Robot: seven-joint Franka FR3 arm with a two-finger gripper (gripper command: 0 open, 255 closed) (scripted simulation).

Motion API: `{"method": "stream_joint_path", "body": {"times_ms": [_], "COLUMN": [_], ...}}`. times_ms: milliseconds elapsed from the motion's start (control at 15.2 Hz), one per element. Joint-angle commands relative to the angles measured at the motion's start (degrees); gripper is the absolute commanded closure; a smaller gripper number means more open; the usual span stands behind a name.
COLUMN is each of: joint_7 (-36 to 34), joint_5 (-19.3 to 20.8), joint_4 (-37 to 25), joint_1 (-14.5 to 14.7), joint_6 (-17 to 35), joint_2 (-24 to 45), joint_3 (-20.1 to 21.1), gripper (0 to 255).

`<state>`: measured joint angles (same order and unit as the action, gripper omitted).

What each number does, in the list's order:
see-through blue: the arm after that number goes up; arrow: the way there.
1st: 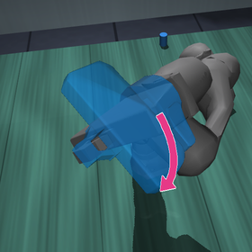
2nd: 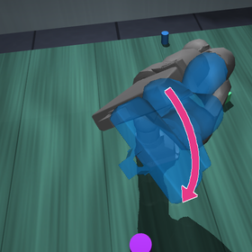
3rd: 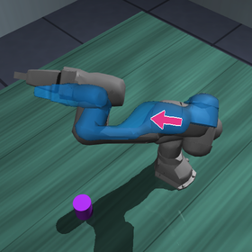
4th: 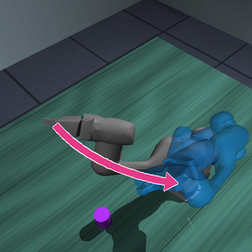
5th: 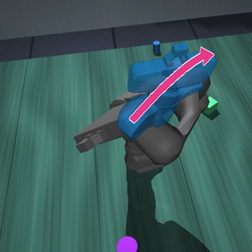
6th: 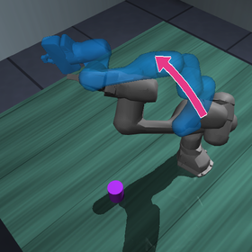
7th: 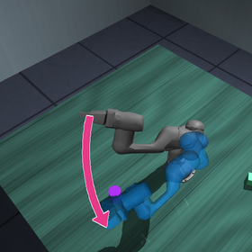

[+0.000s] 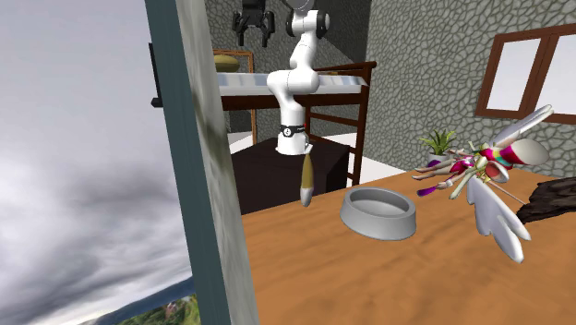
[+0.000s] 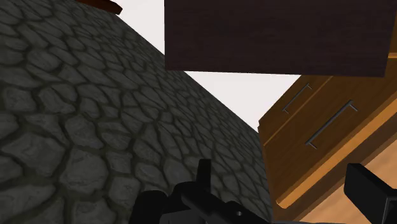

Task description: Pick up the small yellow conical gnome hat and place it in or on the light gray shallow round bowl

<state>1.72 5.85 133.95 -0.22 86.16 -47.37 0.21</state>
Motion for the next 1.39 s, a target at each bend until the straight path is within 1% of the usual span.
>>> {"method": "stream_joint_path", "body": {"times_ms": [0,330,660,990,1320], "joint_7": [0.00,-5.80,-11.49,-17.28,-23.60], "joint_5": [0.00,-3.25,-5.89,-7.44,-7.12], "joint_4": [0.00,5.20,8.44,9.55,8.43], "joint_1": [0.00,1.31,2.57,3.36,3.26], "joint_6": [0.00,8.62,17.80,27.20,36.26], "joint_2": [0.00,2.18,6.71,13.51,22.27], "joint_3": [0.00,4.25,8.72,13.41,18.30], "gripper": [0,0,0,0,0]}}
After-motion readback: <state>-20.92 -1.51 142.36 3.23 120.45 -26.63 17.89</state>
